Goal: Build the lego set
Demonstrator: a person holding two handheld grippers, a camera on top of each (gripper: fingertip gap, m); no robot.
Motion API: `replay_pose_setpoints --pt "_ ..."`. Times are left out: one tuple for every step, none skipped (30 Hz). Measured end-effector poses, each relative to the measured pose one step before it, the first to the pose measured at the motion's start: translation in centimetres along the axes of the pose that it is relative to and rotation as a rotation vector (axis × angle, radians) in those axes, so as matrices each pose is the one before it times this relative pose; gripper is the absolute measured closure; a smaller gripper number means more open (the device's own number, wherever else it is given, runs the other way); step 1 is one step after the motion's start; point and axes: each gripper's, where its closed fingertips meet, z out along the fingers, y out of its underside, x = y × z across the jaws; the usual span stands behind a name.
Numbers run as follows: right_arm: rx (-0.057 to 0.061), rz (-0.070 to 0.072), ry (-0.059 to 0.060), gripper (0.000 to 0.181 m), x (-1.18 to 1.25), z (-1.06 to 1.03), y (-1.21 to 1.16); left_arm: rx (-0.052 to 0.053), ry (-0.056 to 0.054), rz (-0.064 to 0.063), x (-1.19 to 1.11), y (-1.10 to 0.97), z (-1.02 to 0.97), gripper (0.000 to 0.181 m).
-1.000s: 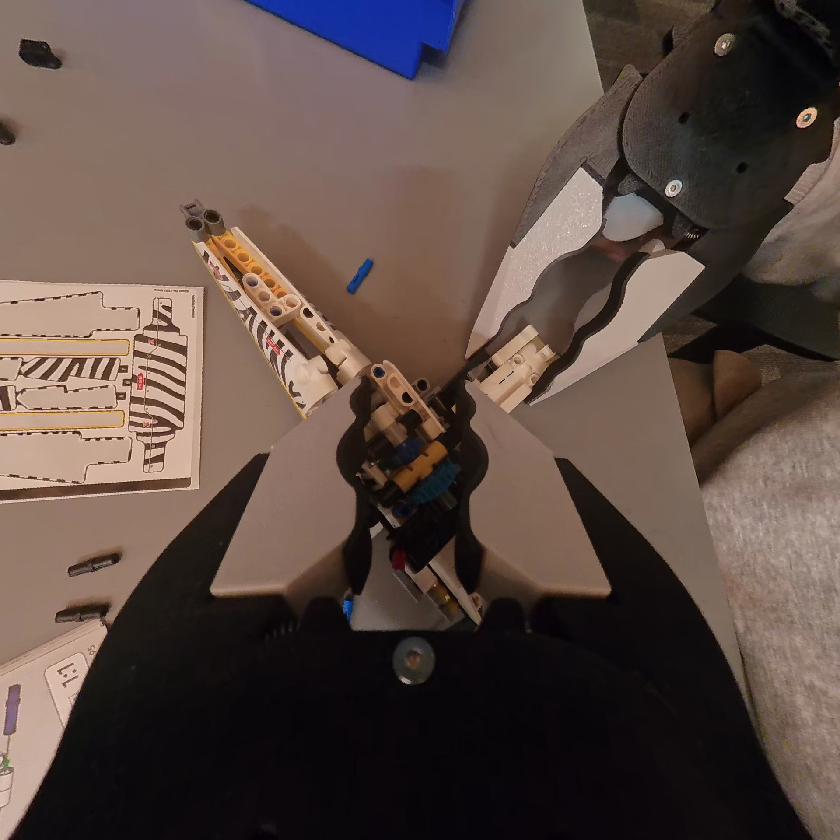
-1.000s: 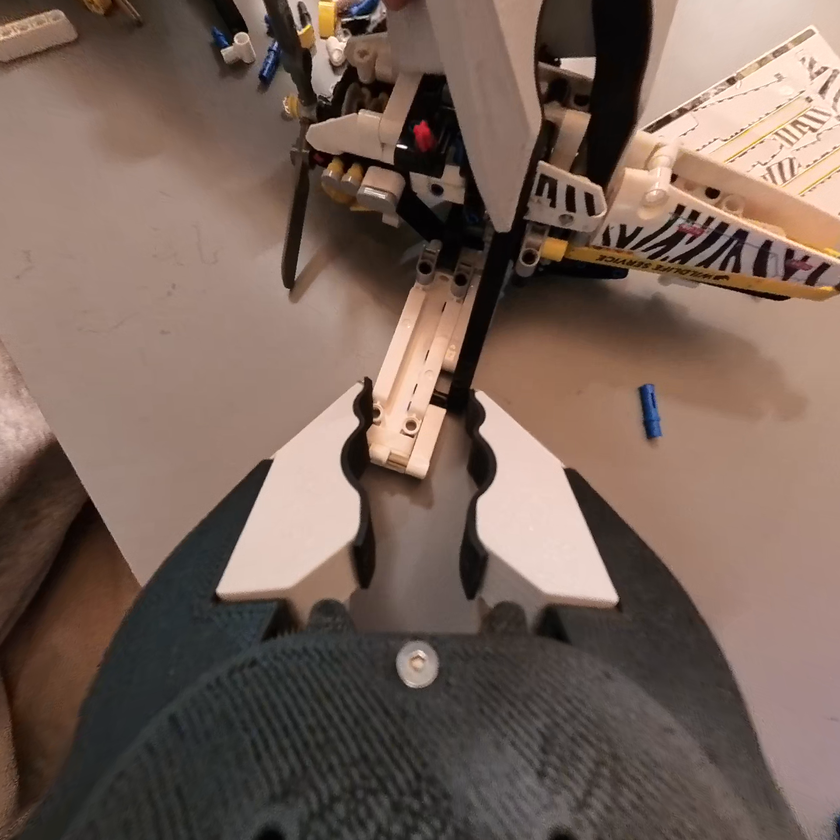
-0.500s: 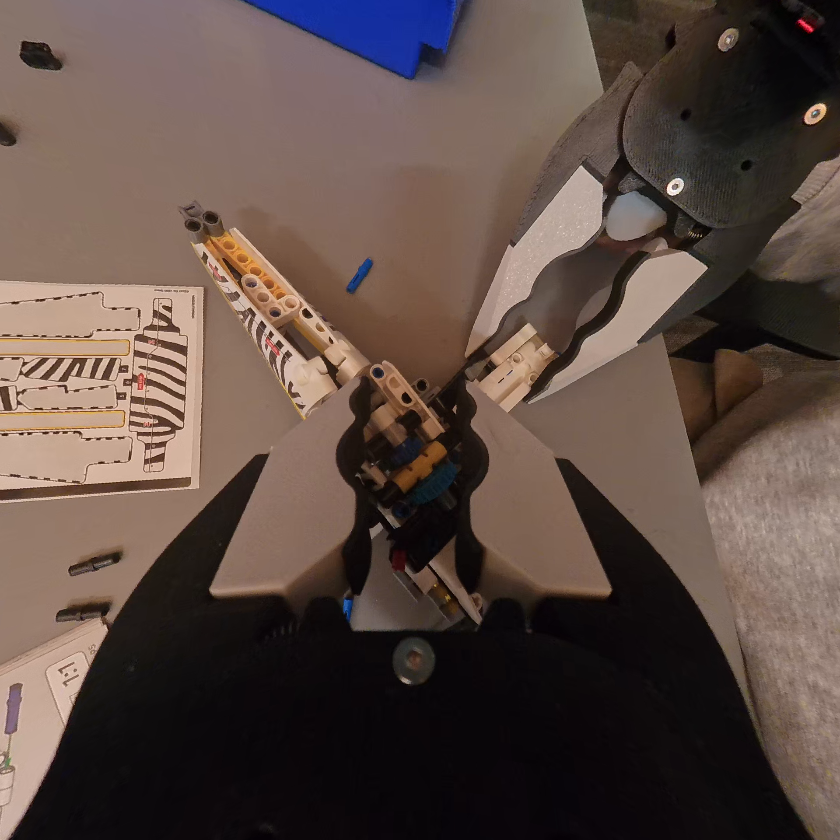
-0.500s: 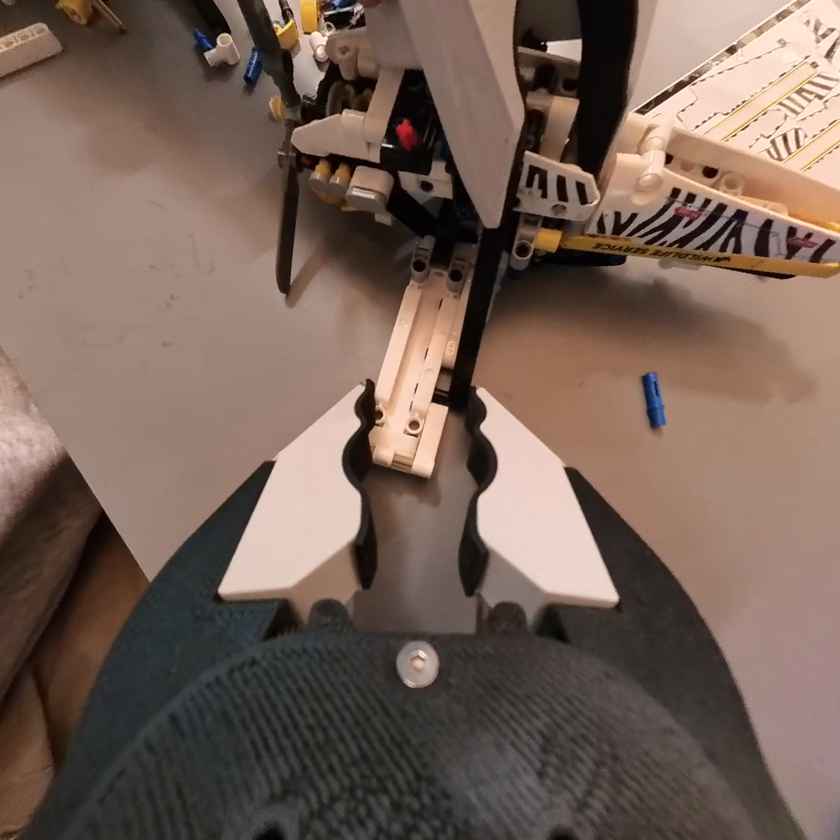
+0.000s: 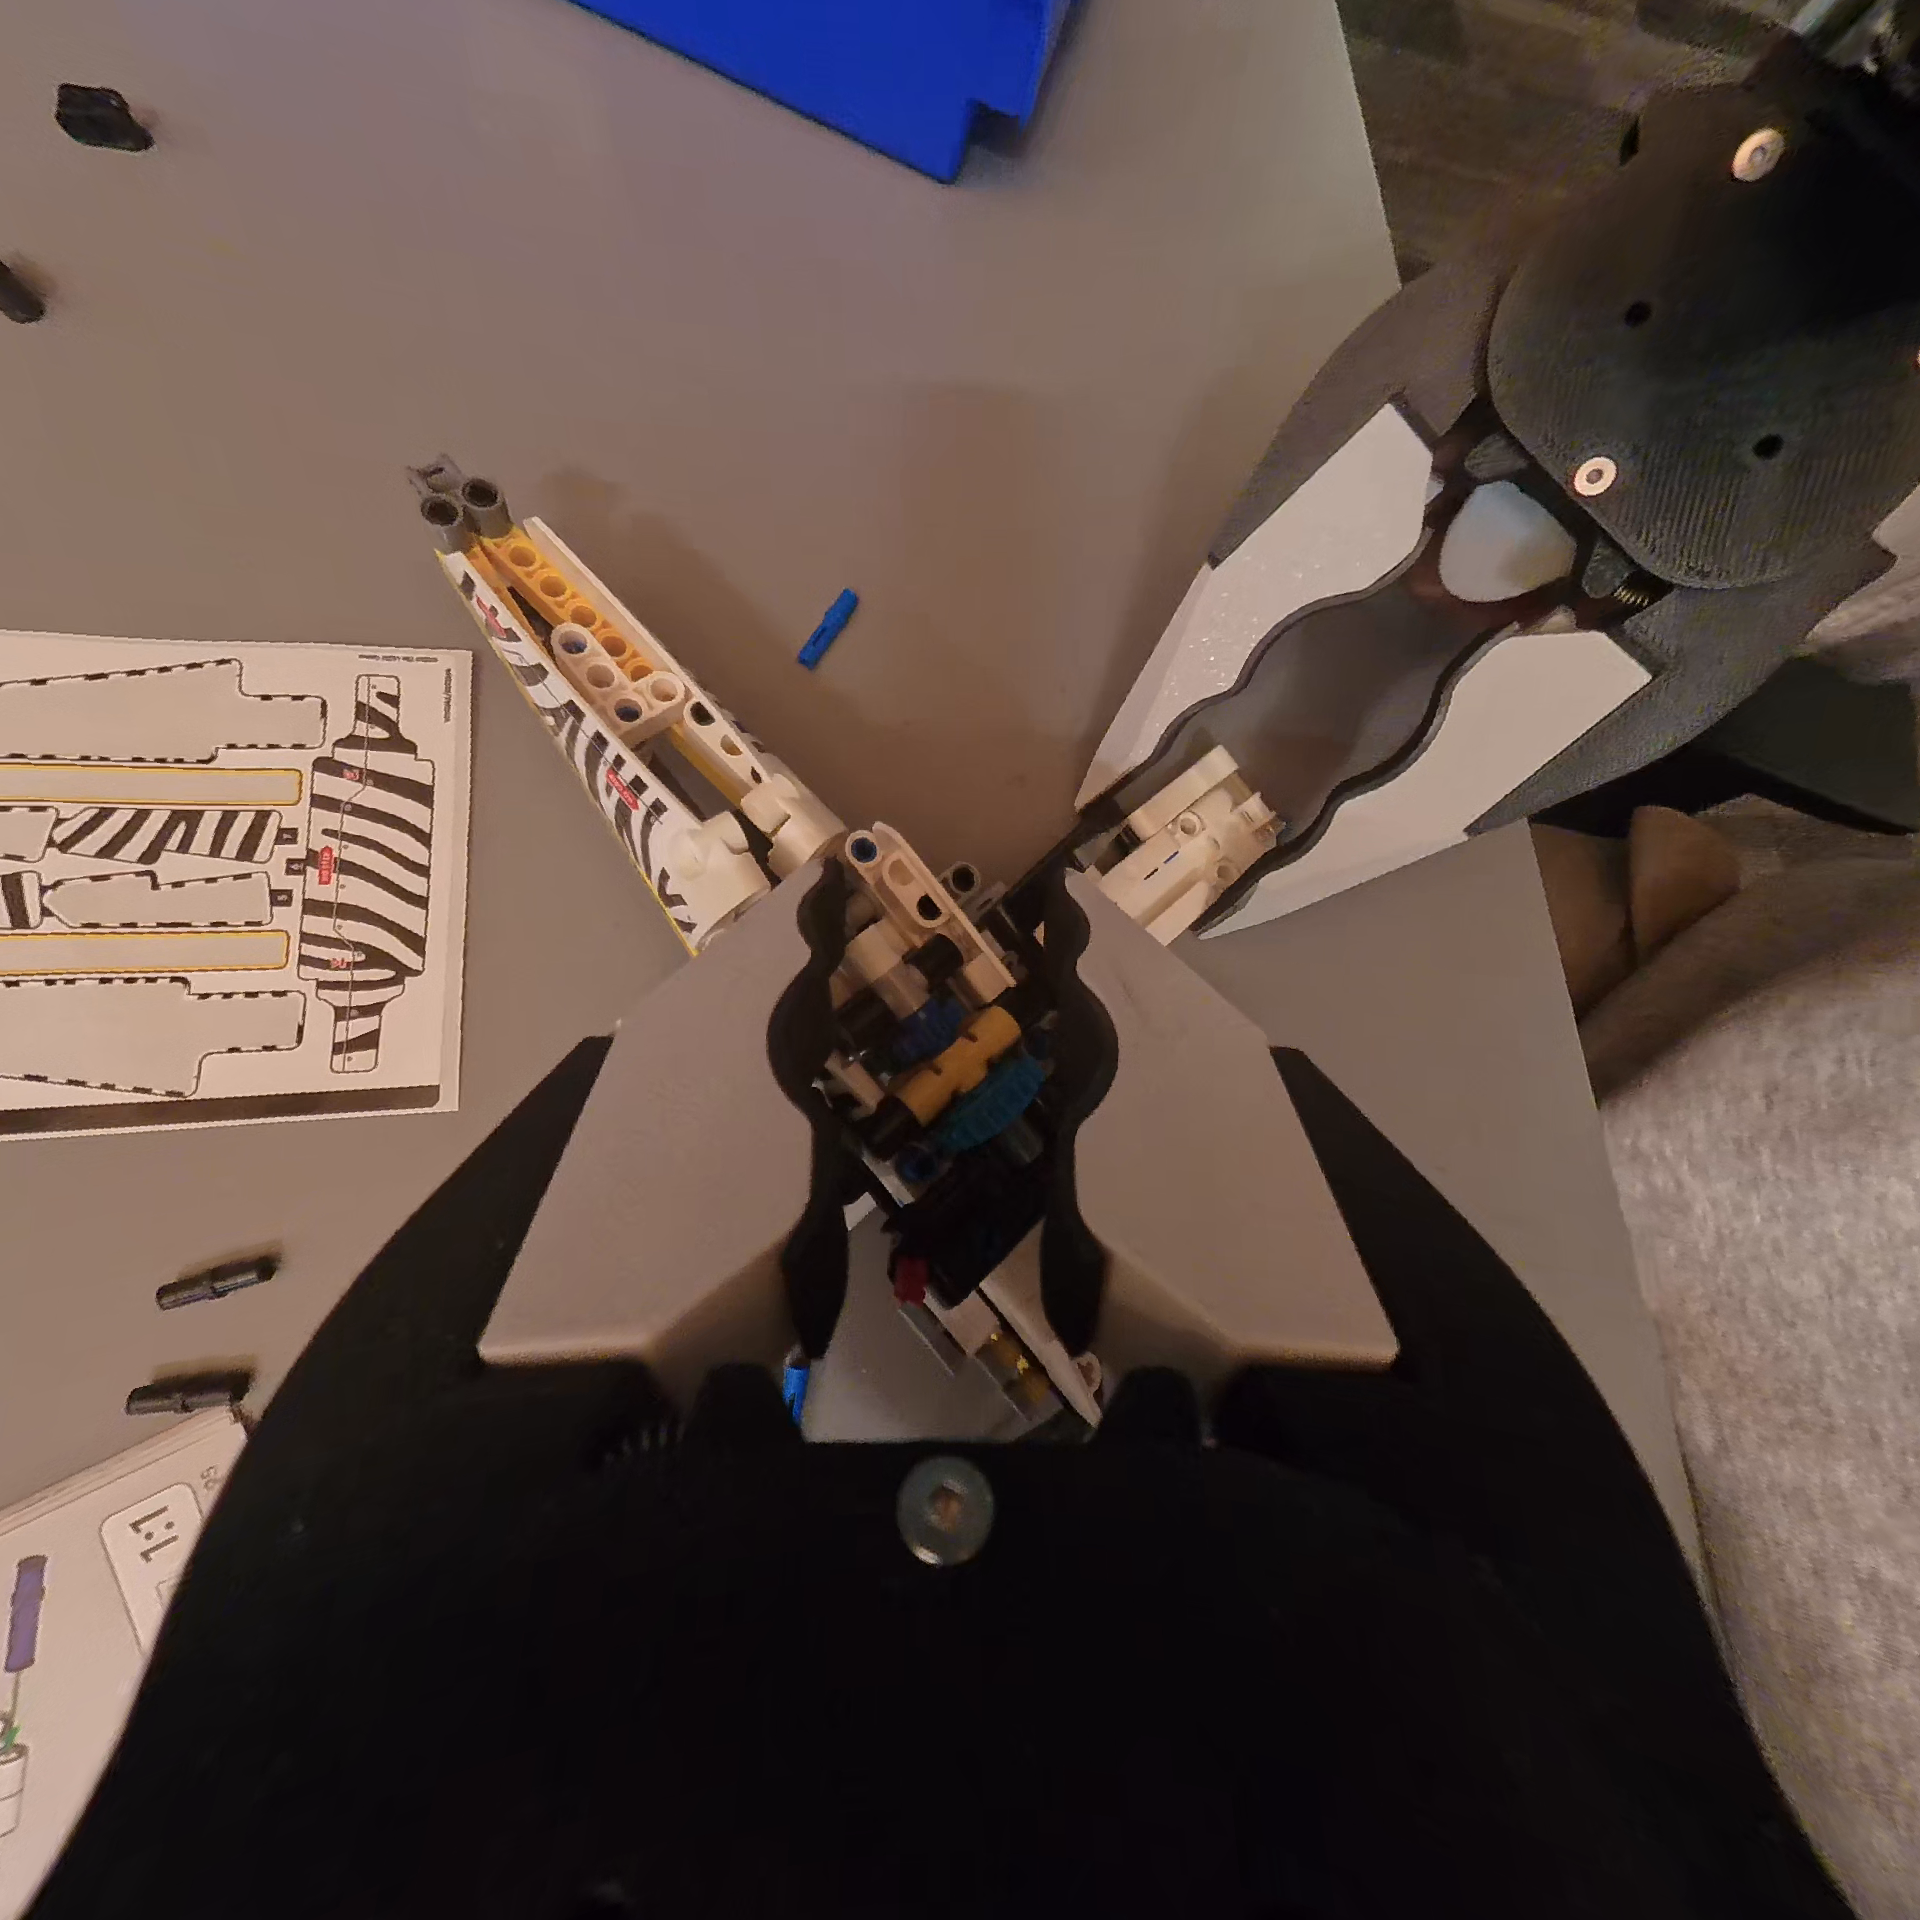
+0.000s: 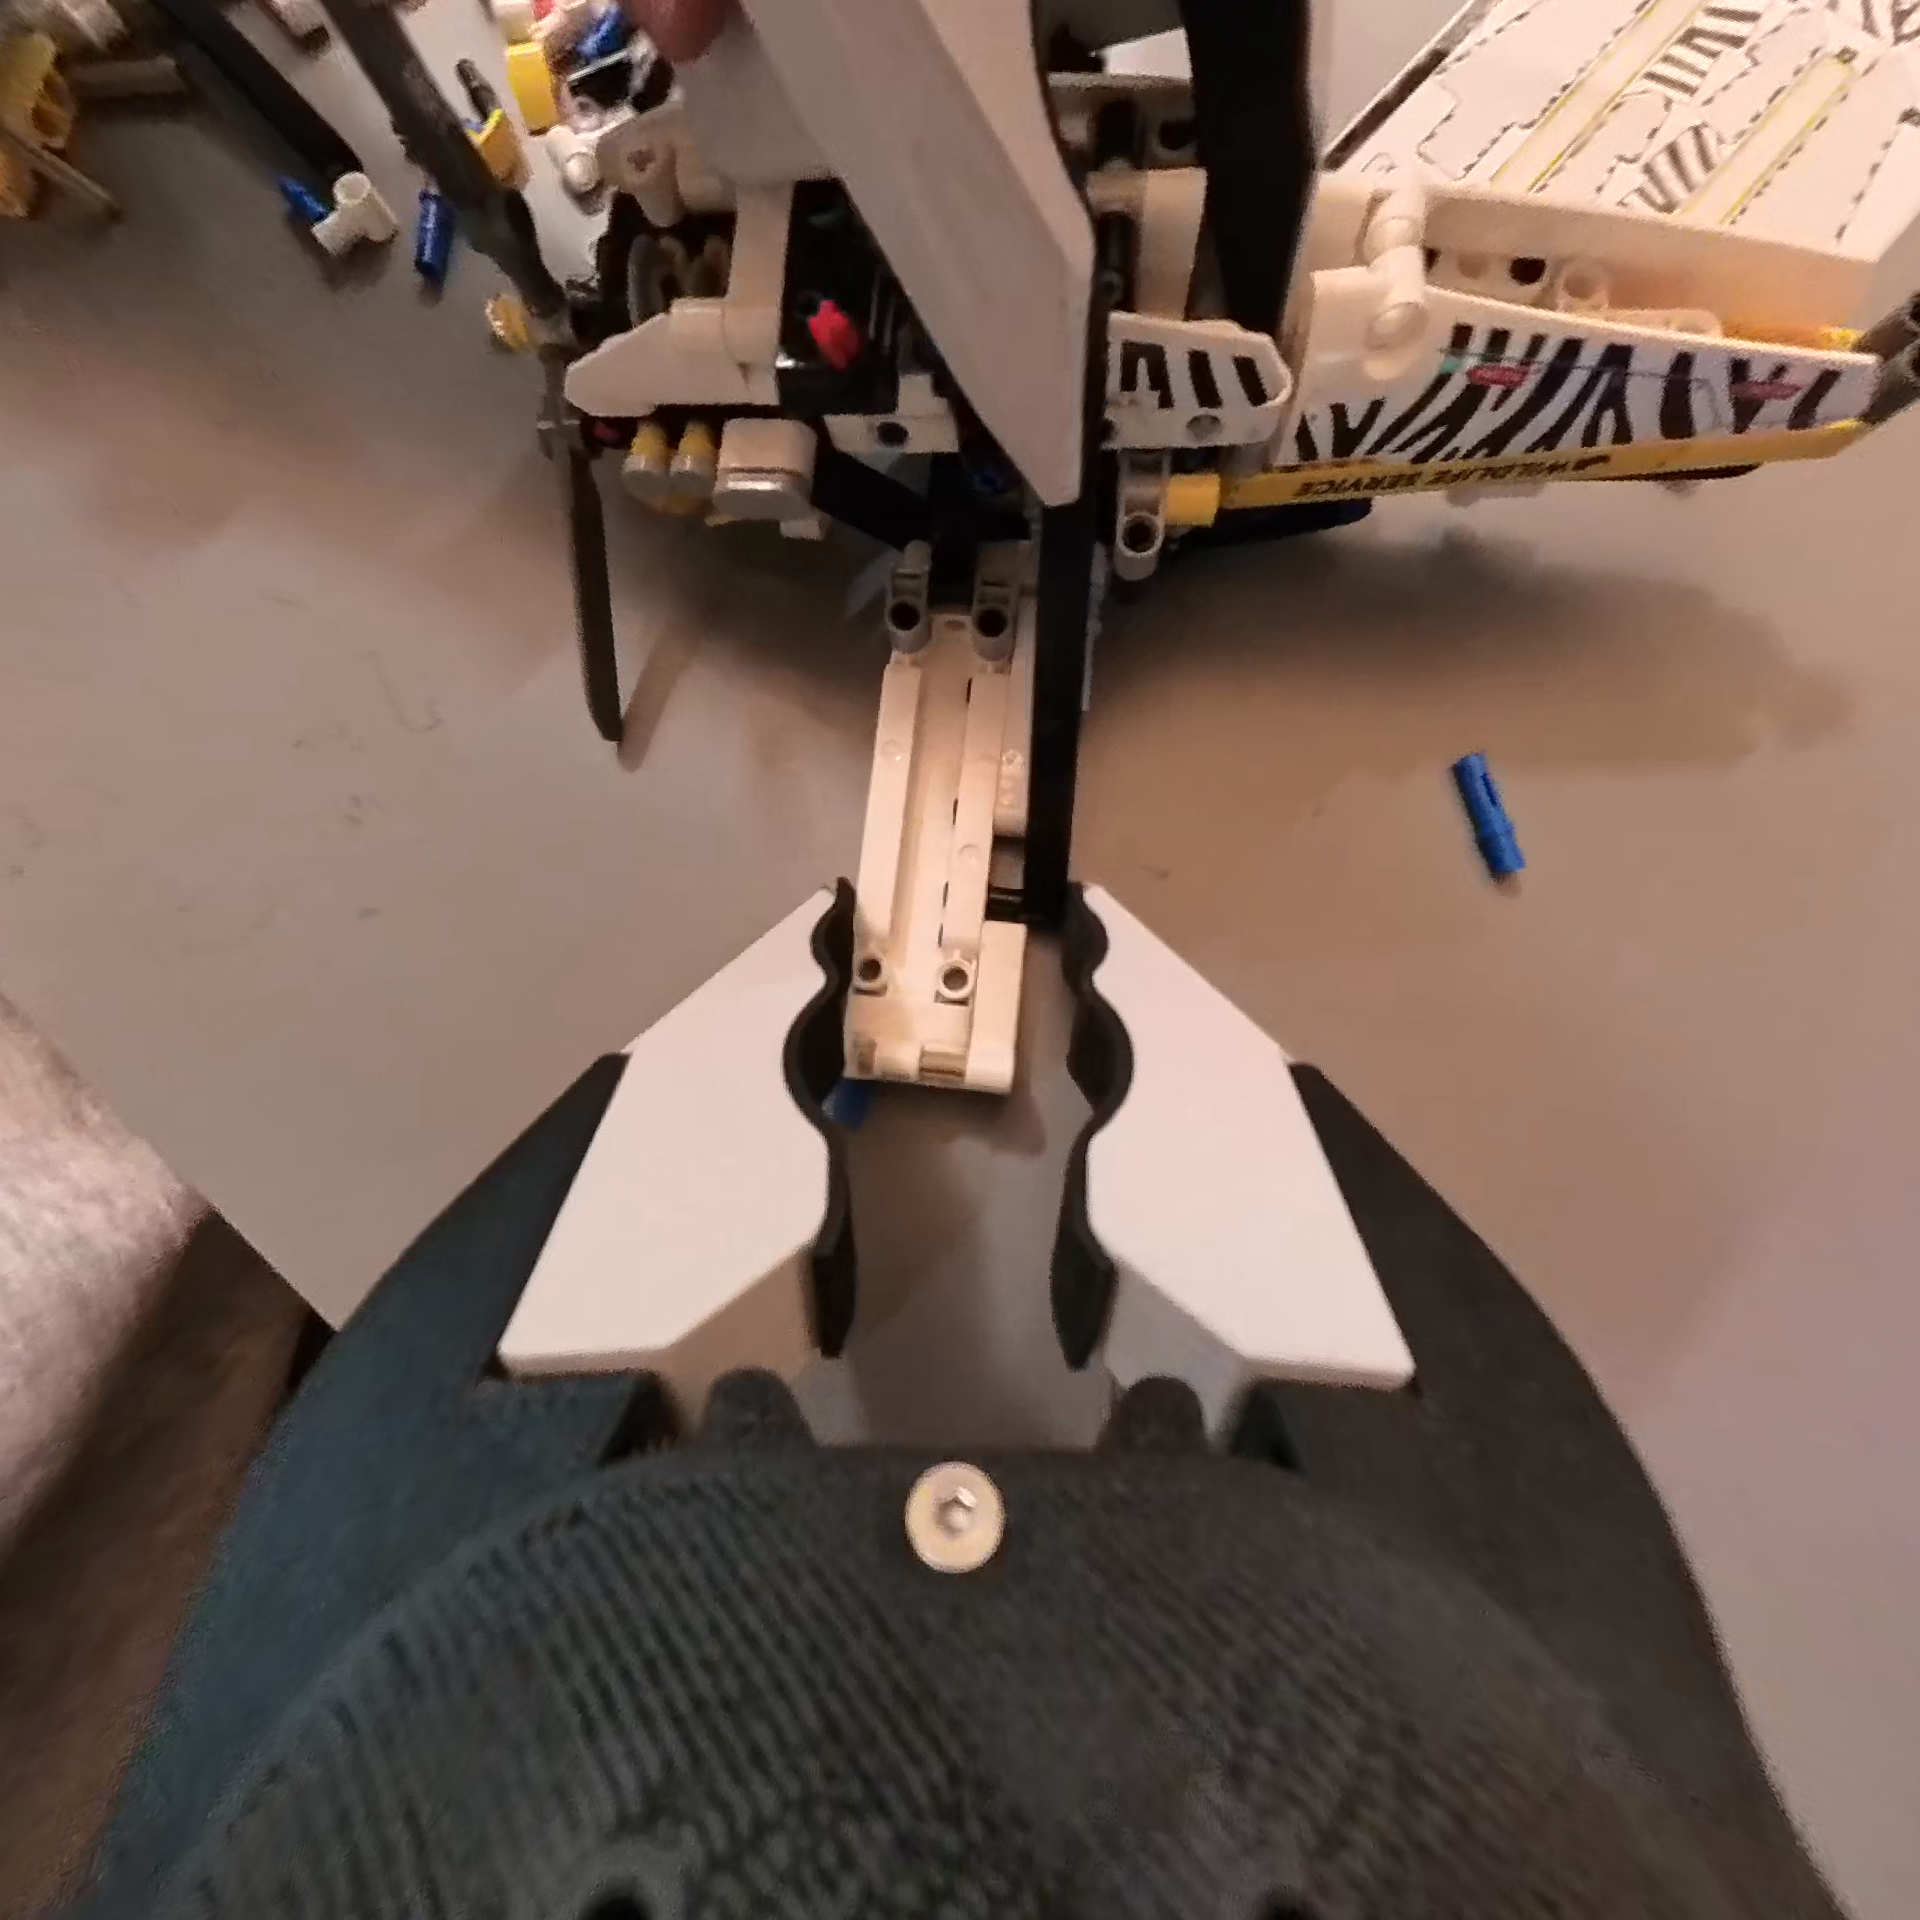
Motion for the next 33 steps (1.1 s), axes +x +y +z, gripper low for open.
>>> replay_pose_setpoints --pt "0.0043 0.0043 0.0092 0.142 0.067 0.026 -0.04 0.0007 0.0011 -0.0029 -0.001 -0.005 0.003 0.144" --pt "0.0045 0.0095 0.0052 0.142 0.045 0.039 -0.026 0.0004 0.0001 -0.0025 0.006 -0.008 0.001 0.144" --pt "0.0043 0.0129 0.0038 0.142 0.053 0.033 -0.049 -0.0004 -0.001 -0.0001 0.001 -0.001 0.009 0.144" --pt "0.0053 0.0083 0.0068 0.142 0.055 0.031 -0.038 -0.0005 -0.0004 -0.0006 -0.001 0.007 -0.003 0.144" --pt "0.0065 0.0052 0.0092 0.142 0.04 0.022 -0.035 0.0007 0.0006 -0.0019 -0.007 -0.006 -0.009 0.144" --pt "0.0065 0.0083 0.0101 0.142 0.022 0.029 -0.028 0.0006 0.0008 -0.0015 -0.001 -0.001 0.004 0.144" --pt "0.0046 0.0088 0.0088 0.142 0.011 0.007 -0.007 0.0001 0.0004 0.0001 -0.001 -0.008 0.005 0.144" --pt "0.0032 0.0047 0.007 0.142 -0.016 0.004 0.005 -0.0001 -0.0001 0.0008 0.007 0.005 0.001 0.144" --pt "0.0034 0.0014 0.0061 0.142 -0.025 -0.002 -0.005 -0.0001 -0.0004 0.0006 0.007 -0.012 0.004 0.144" --pt "0.0038 -0.0004 0.0039 0.142 -0.013 -0.007 -0.003 -0.0001 0.0003 0.0008 0.012 0.005 0.0 0.144" --pt "0.0045 -0.0007 0.0003 0.142 -0.021 -0.002 0.001 0.0001 0.0001 0.0004 0.006 -0.005 0.007 0.144" --pt "0.005 0.0018 -0.0021 0.142 0.008 0.001 0.009 -0.0008 -0.001 0.0011 0.008 0.008 0.008 0.144" --pt "0.0012 0.0036 -0.0021 0.142 0.015 -0.005 0.011 -0.0008 -0.0014 0.0002 0.011 -0.008 0.011 0.144" --pt "-0.0044 -0.0009 0.0015 0.142 0.007 -0.01 0.026 -0.0005 -0.0014 0.0014 0.009 -0.006 0.009 0.144" --pt "-0.0075 -0.008 0.0061 0.143 -0.009 -0.012 0.033 -0.0014 -0.0013 0.0036 0.029 0.009 0.011 0.144" --pt "-0.0083 -0.0096 0.0074 0.143 -0.009 0.001 0.021 -0.001 -0.0016 0.0023 0.014 0.003 0.006 0.143" --pt "-0.0067 -0.0038 0.0054 0.143 -0.018 -0.009 0.02 -0.0003 -0.0011 0.0013 0.006 -0.006 0.004 0.143" --pt "-0.0024 -0.001 0.0029 0.143 -0.022 0.002 0.011 -0.0003 -0.0002 0.0015 0.008 0.004 0.005 0.143" --pt "0.0026 -0.0025 0.0015 0.143 -0.012 -0.003 -0.001 0.0005 0.0003 -0.0002 -0.002 -0.004 -0.002 0.143" --pt "0.0058 -0.0002 0.0006 0.143 -0.021 0.0 -0.01 0.0001 0.0002 -0.0001 -0.004 0.002 -0.005 0.143" --pt "0.0072 0.0022 -0.0007 0.143 0.004 -0.003 -0.014 0.0001 -0.0003 0.0001 0.006 0.009 0.009 0.143" --pt "0.0074 0.0045 -0.0026 0.143 0.012 -0.001 -0.016 -0.0001 -0.0005 0.0003 -0.007 -0.005 -0.008 0.143" --pt "0.0048 0.0047 -0.0033 0.143 0.002 0.008 -0.01 -0.0001 -0.0001 0.0003 0.001 0.006 0.012 0.143" --pt "0.001 0.0015 -0.0016 0.143 0.007 0.0 -0.006 0.0003 0.0002 0.0001 0.008 0.003 -0.003 0.143" --pt "-0.001 -0.0016 -0.0003 0.143 -0.003 0.006 0.0 0.0 0.0006 0.0002 0.0 0.004 -0.006 0.143" --pt "-0.0014 -0.0019 -0.0016 0.144 0.002 0.004 -0.009 0.0 0.0007 0.0002 0.009 0.001 0.0 0.143" --pt "0.0005 -0.0017 -0.0026 0.144 0.015 0.004 -0.006 0.0003 0.0002 -0.0004 -0.002 -0.001 -0.003 0.143" --pt "0.0032 -0.0038 -0.0023 0.144 0.004 0.002 0.005 0.0002 0.0002 0.0002 0.008 0.004 -0.003 0.143" --pt "0.0039 -0.0034 -0.0026 0.144 -0.003 0.007 -0.005 0.0 -0.0004 0.0008 0.003 0.004 0.001 0.143" --pt "0.0026 -0.0016 -0.0031 0.144 0.008 0.004 -0.007 0.0002 -0.001 0.0007 -0.003 -0.007 -0.004 0.143" --pt "-0.0004 -0.0052 -0.0028 0.144 -0.002 0.004 -0.001 -0.0002 -0.0004 0.0014 0.005 0.002 0.006 0.143" --pt "-0.0016 -0.0089 -0.0016 0.144 0.002 0.01 0.0 -0.0001 0.0006 -0.0003 -0.014 0.009 -0.001 0.143" --pt "0.0013 -0.0096 -0.002 0.144 0.0 0.016 -0.013 0.0006 0.0016 -0.0015 -0.005 0.008 -0.025 0.143"
